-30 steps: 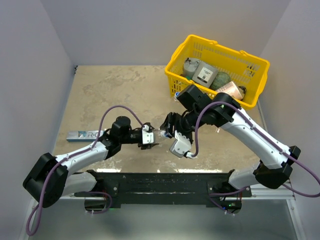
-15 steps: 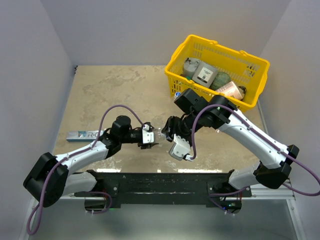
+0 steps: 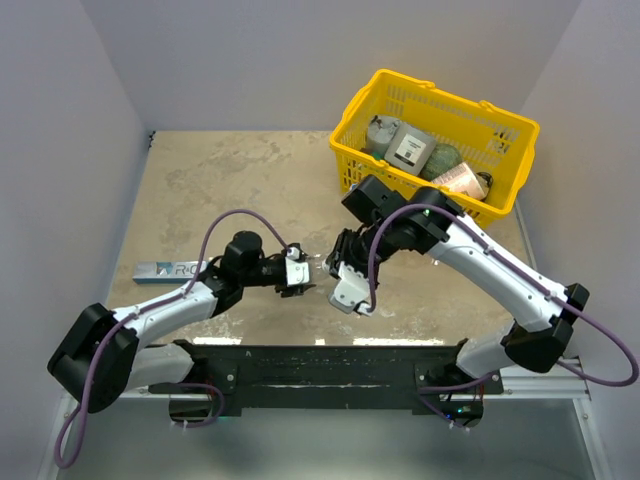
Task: Screw on the bottle caps
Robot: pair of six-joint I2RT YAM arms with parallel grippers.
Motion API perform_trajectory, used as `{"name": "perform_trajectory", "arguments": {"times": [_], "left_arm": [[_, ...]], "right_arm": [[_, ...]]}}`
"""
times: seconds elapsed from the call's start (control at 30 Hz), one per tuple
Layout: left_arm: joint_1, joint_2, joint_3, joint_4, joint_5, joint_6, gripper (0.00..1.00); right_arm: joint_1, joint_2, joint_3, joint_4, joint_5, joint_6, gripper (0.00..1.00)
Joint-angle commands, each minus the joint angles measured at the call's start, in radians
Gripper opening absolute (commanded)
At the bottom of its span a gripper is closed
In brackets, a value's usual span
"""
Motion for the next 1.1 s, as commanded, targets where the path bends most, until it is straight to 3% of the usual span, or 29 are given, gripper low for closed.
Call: {"name": "perform_trajectory", "arguments": {"times": [0.0, 0.07, 0.1, 0.17, 0.2, 0.3, 0.43, 0.6, 0.73, 0.87, 1.0, 1.07], "left_arm": [[0.006, -0.012, 0.039, 0.194, -0.104, -0.100, 0.00], [0.007, -0.022, 0.026, 0.298, -0.228, -0.198, 0.00], [0.006, -0.025, 0.019, 0.334, -0.282, -0.241, 0.00], [0.001, -0.031, 0.022, 0.394, -0.491, -0.341, 0.00], [0.001, -0.036, 0.032, 0.409, -0.650, -0.417, 0.00], [0.001, -0.028, 0.061, 0.438, -0.829, -0.442, 0.00], [0.001, -0.009, 0.094, 0.471, -0.889, -0.347, 0.00], [-0.002, 0.041, 0.100, 0.455, -0.960, -0.046, 0.00], [0.000, 0.058, 0.005, 0.544, -1.063, 0.125, 0.00], [0.003, 0.033, 0.021, 0.499, -1.127, 0.104, 0.00], [0.010, 0.031, 0.123, 0.295, -1.058, -0.002, 0.00], [0.012, 0.039, 0.144, 0.288, -1.043, 0.002, 0.00]], "right_arm": [[-0.005, 0.093, 0.051, -0.072, -0.001, 0.286, 0.00], [-0.042, 0.170, 0.111, -0.036, -0.037, 0.462, 0.00], [-0.055, 0.195, 0.131, -0.022, -0.049, 0.655, 0.00], [-0.094, 0.258, 0.168, 0.038, -0.058, 0.853, 0.00], [-0.126, 0.272, 0.176, 0.062, -0.063, 1.050, 0.00], [-0.198, 0.311, 0.176, 0.151, -0.122, 1.390, 0.00], [-0.258, 0.327, 0.109, 0.283, -0.237, 1.739, 0.00], [-0.261, 0.365, 0.145, 0.294, -0.342, 1.850, 0.00], [-0.281, 0.387, 0.161, 0.326, -0.402, 1.910, 0.00], [-0.298, 0.379, 0.138, 0.368, -0.396, 1.942, 0.00], [-0.299, 0.396, 0.197, 0.377, -0.354, 1.925, 0.00], [-0.299, 0.413, 0.223, 0.374, -0.319, 1.919, 0.00]]}}
